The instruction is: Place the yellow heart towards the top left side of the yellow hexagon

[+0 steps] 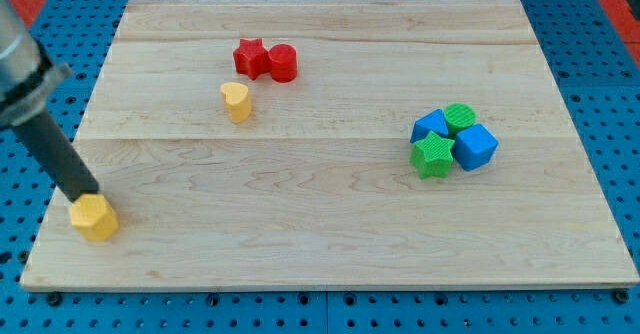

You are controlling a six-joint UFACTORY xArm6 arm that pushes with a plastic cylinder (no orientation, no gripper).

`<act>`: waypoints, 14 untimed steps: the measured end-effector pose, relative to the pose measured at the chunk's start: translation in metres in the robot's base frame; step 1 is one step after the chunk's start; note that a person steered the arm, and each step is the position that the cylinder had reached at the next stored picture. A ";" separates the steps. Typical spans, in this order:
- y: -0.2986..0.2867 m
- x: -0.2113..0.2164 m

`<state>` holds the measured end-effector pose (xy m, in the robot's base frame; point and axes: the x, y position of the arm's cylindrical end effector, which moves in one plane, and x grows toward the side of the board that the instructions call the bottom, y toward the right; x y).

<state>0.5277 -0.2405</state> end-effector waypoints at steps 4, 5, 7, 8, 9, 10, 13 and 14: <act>0.183 -0.150; 0.138 -0.126; 0.072 -0.123; 0.055 -0.149; 0.014 -0.099; 0.017 -0.053; -0.008 -0.038; -0.004 -0.012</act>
<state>0.5154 -0.2442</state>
